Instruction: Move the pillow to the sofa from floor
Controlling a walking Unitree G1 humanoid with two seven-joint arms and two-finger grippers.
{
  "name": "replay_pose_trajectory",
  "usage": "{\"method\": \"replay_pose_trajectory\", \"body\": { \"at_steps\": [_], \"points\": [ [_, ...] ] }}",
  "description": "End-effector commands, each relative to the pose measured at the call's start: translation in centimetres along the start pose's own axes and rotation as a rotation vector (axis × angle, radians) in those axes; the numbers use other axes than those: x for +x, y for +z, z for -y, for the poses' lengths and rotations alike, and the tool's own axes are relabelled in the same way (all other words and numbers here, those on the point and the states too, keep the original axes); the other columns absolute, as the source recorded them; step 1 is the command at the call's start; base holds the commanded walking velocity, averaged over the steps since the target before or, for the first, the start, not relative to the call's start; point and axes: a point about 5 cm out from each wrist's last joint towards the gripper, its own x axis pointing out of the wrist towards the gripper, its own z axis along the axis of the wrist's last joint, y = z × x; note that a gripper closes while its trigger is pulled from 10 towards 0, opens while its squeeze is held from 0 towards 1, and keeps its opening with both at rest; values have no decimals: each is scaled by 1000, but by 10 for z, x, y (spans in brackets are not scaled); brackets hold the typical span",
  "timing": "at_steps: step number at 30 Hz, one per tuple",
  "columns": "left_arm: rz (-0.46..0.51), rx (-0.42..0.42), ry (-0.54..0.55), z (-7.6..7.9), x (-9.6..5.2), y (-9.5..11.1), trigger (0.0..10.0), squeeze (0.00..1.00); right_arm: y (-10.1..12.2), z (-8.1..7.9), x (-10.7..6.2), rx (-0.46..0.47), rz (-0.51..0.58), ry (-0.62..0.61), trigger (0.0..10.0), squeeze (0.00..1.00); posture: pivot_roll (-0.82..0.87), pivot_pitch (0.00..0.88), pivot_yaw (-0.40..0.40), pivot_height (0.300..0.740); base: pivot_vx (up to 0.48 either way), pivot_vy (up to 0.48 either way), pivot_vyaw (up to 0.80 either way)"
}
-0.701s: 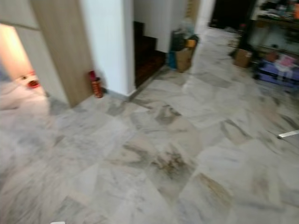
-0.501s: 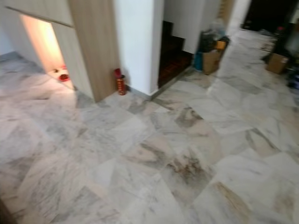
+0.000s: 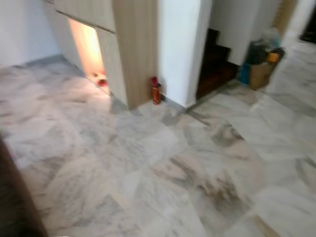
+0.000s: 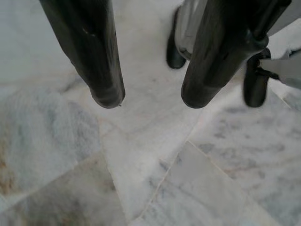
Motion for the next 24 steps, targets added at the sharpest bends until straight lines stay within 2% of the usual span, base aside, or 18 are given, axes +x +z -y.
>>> {"method": "replay_pose_trajectory", "body": {
  "at_steps": [1, 4, 7, 8, 9, 11, 15, 24],
  "points": [
    [-3, 262, 66, -16, 5, 30, 10000, 0, 71, -40, 17, 150, 144, 61, 10000, 0, 97, 48, 14, 740, 0, 0, 800],
    [-32, 306, 47, -14, 4, 24, 10000, 0, 69, -40, 17, 150, 136, 55, 10000, 0, 101, 66, 12, 740, 0, 0, 800],
    [-40, 298, 51, -14, 4, 20, 10000, 0, 67, -38, 17, 143, 116, 52, 10000, 0, 98, 78, 10, 740, 0, 0, 800],
    [-40, 307, 59, -15, 3, 20, 10000, 0, 66, -39, 17, 92, 111, 60, 10000, 0, 94, 83, 5, 740, 0, 0, 800],
    [-40, 307, 59, -15, 3, 20, 10000, 0, 66, -39, 17, 92, 111, 60, 10000, 0, 94, 83, 5, 740, 0, 0, 800],
    [-40, 320, 66, -16, 3, 20, 10000, 0, 66, -41, 17, 32, 111, 69, 10000, 0, 94, 83, 5, 740, 0, 0, 800],
    [-42, 307, 63, -16, 3, 19, 10000, 0, 66, -40, 17, 83, 112, 69, 10000, 0, 99, 99, -1, 740, 0, 0, 728],
    [-45, 299, 68, -13, 3, 18, 10000, 0, 67, -39, 17, 88, 116, 69, 10000, 0, 103, 109, 2, 740, 0, 0, 800]
  ]
}}
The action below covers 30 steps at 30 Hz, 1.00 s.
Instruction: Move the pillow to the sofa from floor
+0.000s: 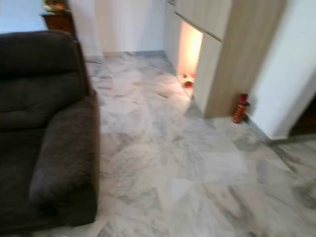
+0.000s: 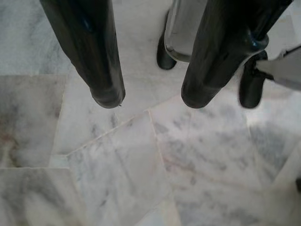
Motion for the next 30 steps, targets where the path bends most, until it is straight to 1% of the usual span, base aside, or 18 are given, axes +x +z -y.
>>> {"method": "replay_pose_trajectory", "body": {
  "at_steps": [1, 6, 7, 9, 12, 16, 18, 19, 20, 22, 27, 30],
  "points": [
    [-30, 301, 66, -12, 5, 23, 10000, 0, 64, -37, 17, 89, 108, 64, 10000, 0, 103, 109, 2, 740, 0, 0, 800],
    [-30, 302, 70, -13, 5, 24, 10000, 0, 65, -39, 17, 94, 107, 64, 10000, 0, 104, 116, 10, 740, 0, 0, 800],
    [-38, 325, 58, -13, 5, 24, 10000, 0, 65, -40, 17, 93, 107, 65, 10000, 0, 104, 116, 10, 740, 0, 0, 800],
    [-42, 340, 53, -12, 5, 24, 10000, 0, 65, -40, 17, 94, 106, 64, 10000, 0, 104, 117, 10, 740, 0, 0, 800],
    [-41, 327, 63, -14, 4, 22, 10000, 0, 64, -40, 17, 97, 105, 62, 10000, 0, 104, 119, 11, 740, 0, 0, 800],
    [-48, 333, 67, -15, 4, 21, 10000, 0, 64, -41, 17, 104, 105, 62, 10000, 0, 103, 120, 12, 740, 0, 0, 800],
    [-50, 336, 68, -16, 3, 21, 10000, 0, 63, -41, 17, 112, 102, 62, 10000, 0, 103, 120, 12, 740, 0, 0, 209],
    [-51, 335, 69, -16, 3, 20, 10000, 0, 62, -42, 17, 138, 93, 57, 10000, 0, 105, 120, 11, 740, 0, 0, 0],
    [-51, 335, 69, -16, 3, 20, 10000, 0, 62, -42, 17, 138, 93, 57, 10000, 0, 105, 120, 11, 740, 0, 0, 0],
    [-52, 335, 69, -16, 3, 19, 10000, 0, 62, -42, 17, 170, 95, 60, 10000, 0, 106, 120, 10, 740, 0, 0, 0],
    [-60, 356, 68, -17, 3, 18, 10000, 0, 62, -42, 17, 173, 100, 73, 10000, 0, 104, 116, 9, 740, 0, 0, 0],
    [-56, 373, 71, -18, 3, 19, 10000, 0, 63, -40, 17, 188, 105, 66, 10000, 0, 108, 115, 8, 740, 0, 0, 0]
  ]
}}
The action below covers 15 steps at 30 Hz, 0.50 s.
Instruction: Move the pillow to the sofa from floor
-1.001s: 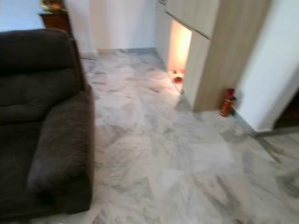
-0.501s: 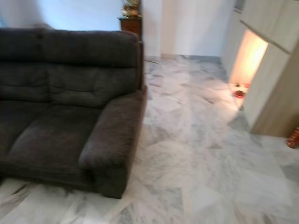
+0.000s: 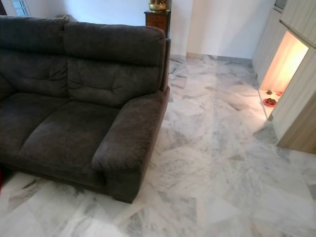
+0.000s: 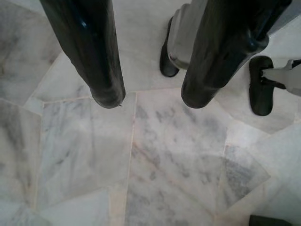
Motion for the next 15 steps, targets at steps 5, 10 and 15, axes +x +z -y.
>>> {"method": "replay_pose_trajectory", "body": {
  "at_steps": [5, 10, 15],
  "points": [
    [-62, 382, 82, -15, 3, 17, 10000, 0, 60, -30, 16, 186, 97, 42, 10000, 0, 109, 109, 6, 740, 0, 0, 0],
    [-66, 395, 85, -16, 3, 17, 10000, 0, 59, -29, 16, 182, 96, 29, 10000, 0, 103, 106, 11, 740, 0, 0, 0],
    [-69, 403, 88, -16, 3, 18, 10000, 0, 58, -28, 16, 184, 89, 15, 10000, 0, 105, 103, 10, 740, 0, 0, 0]
  ]
}}
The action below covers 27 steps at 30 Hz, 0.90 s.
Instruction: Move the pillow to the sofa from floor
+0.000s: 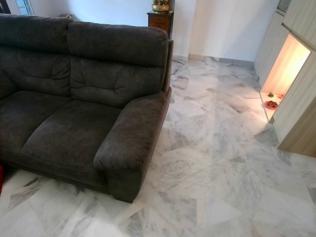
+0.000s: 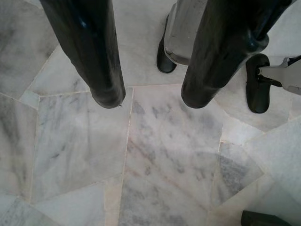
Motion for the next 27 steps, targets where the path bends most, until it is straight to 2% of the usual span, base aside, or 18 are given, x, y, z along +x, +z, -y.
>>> {"method": "replay_pose_trajectory", "body": {
  "at_steps": [1, 27],
  "points": [
    [-69, 403, 87, -16, 3, 18, 10000, 0, 55, -25, 15, 183, 81, 8, 10000, 0, 105, 103, 10, 740, 0, 0, 0],
    [-69, 403, 87, -16, 3, 18, 10000, 0, 55, -25, 15, 183, 81, 8, 10000, 0, 105, 103, 10, 740, 0, 0, 0]
  ]
}}
